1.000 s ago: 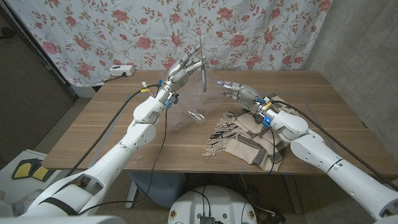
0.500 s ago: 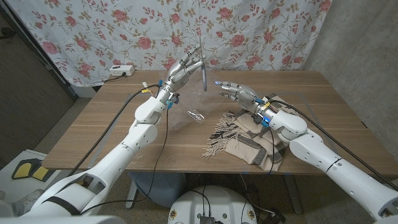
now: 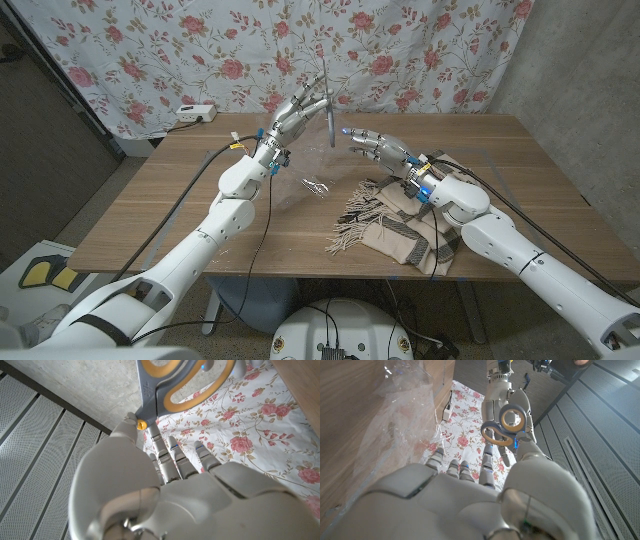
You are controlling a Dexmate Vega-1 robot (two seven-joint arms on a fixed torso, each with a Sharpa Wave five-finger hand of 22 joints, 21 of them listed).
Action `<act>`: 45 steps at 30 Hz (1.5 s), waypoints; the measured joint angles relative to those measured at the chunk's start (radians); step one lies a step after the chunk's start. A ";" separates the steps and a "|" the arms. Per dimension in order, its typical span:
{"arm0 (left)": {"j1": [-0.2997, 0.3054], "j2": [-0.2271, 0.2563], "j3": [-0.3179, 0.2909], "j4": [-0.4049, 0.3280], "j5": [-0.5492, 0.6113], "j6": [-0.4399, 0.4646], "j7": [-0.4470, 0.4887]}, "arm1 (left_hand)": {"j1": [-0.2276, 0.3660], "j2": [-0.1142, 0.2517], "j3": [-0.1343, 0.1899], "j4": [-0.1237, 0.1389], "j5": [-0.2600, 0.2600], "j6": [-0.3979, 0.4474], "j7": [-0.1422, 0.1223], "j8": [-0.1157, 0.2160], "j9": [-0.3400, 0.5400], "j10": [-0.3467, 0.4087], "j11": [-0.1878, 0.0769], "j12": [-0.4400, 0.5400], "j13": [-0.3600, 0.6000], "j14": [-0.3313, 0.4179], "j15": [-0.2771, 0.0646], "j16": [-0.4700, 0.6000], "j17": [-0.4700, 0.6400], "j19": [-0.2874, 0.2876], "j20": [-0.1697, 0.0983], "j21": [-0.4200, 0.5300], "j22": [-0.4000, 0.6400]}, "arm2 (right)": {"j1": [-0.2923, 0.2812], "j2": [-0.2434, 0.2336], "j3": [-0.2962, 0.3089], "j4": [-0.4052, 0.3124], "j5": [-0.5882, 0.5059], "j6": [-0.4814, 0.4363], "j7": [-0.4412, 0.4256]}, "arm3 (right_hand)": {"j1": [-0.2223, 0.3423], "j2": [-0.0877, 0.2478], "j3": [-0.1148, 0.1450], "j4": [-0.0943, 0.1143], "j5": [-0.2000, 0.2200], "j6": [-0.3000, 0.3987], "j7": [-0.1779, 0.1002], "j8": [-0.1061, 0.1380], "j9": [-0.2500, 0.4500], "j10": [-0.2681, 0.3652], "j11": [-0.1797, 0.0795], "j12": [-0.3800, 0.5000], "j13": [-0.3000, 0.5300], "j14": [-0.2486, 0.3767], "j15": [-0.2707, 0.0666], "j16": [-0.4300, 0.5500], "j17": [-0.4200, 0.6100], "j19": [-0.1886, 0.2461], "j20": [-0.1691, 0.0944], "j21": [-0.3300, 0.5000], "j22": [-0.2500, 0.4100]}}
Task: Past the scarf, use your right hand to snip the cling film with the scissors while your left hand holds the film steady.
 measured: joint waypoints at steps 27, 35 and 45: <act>-0.010 -0.006 0.010 0.003 -0.001 0.001 -0.017 | -0.005 0.004 0.000 0.000 0.001 0.000 0.000 0.000 0.000 0.000 0.000 -0.003 -0.003 0.000 0.000 0.000 0.000 -0.005 0.005 0.000 0.000 | 0.015 0.012 -0.016 0.002 0.013 -0.006 0.026 | 0.007 -0.008 0.008 0.008 0.000 -0.005 -0.006 -0.005 0.009 -0.006 -0.014 0.004 0.000 0.003 -0.008 0.000 0.000 -0.011 -0.011 0.000 0.000; -0.010 -0.009 0.014 0.002 -0.001 0.006 -0.020 | -0.008 0.001 0.000 0.000 0.001 0.000 0.000 0.000 0.000 0.000 0.000 0.000 0.001 0.000 0.000 -0.008 0.000 -0.005 0.005 0.000 0.000 | 0.014 0.017 -0.016 0.006 0.026 -0.006 0.039 | 0.007 -0.008 0.004 0.012 0.000 -0.002 -0.008 -0.005 0.009 -0.006 -0.013 0.004 0.000 0.001 -0.009 0.000 0.000 -0.011 -0.011 0.000 0.000; -0.015 -0.013 0.017 0.008 -0.004 0.009 -0.026 | -0.008 0.001 0.000 0.000 0.001 0.000 0.000 0.000 0.000 0.000 0.000 0.000 -0.005 0.000 0.000 -0.008 0.000 -0.005 0.005 0.000 0.000 | 0.013 0.022 -0.016 0.014 0.036 -0.002 0.048 | 0.011 -0.004 0.004 0.012 0.000 0.002 -0.012 -0.005 0.014 -0.008 -0.021 0.004 0.000 0.001 -0.009 0.000 0.000 -0.011 -0.011 0.000 0.000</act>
